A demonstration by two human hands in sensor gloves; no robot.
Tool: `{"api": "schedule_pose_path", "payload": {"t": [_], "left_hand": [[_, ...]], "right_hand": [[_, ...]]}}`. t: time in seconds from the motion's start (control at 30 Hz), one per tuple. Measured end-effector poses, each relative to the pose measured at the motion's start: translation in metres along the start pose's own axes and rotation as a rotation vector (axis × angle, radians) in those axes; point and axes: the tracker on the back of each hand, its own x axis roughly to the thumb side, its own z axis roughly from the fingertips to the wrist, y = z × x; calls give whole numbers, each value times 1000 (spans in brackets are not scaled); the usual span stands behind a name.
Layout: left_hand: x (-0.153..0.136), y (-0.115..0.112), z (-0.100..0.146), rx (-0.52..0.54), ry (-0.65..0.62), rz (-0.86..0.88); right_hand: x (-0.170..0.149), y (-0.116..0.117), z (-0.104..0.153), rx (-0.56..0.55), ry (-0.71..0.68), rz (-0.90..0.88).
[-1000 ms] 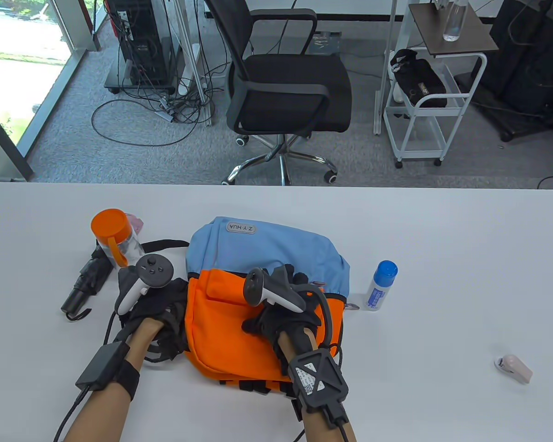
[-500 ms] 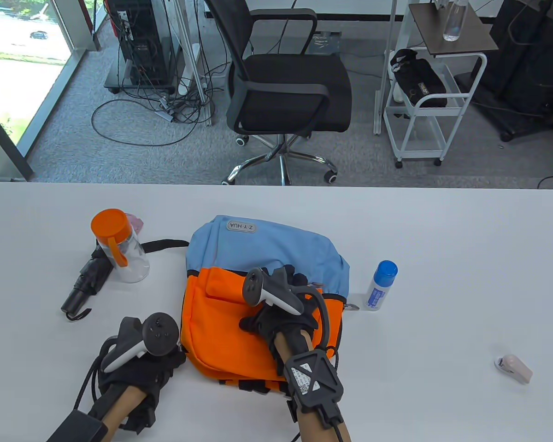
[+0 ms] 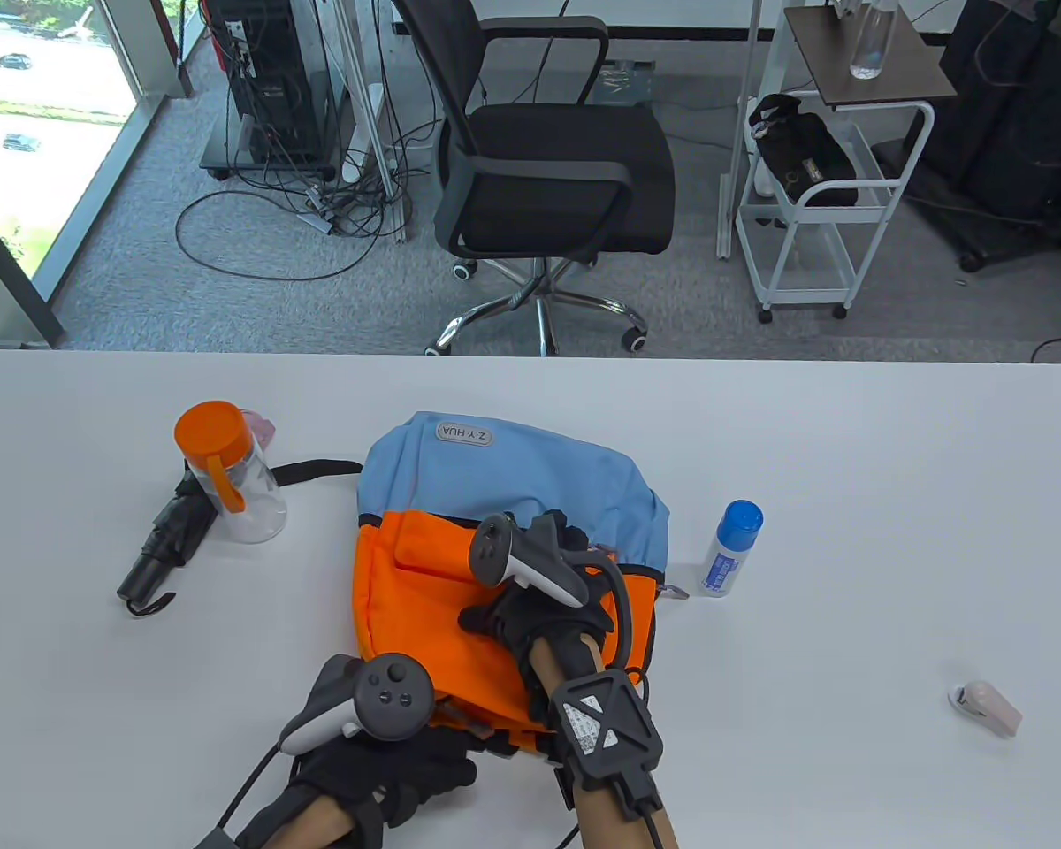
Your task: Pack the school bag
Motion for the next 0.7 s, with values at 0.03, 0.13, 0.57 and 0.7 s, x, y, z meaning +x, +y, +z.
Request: {"api": "schedule_pose_path", "payload": {"t": [0.03,0.13,0.57,0.7], "left_hand": [[5,15,12,44,-7,-62],[10,45,37,367,-105,-152],[-14,44,0,585,-61,-410],[-12,61,11,697,-36,-283]], "right_hand": [[-1,-5,4,4,7,17],[-1,-26,27,-60,-11,96],[-11,33,155,146,-273,-7],[10,60,147,-164,-234,268]]}}
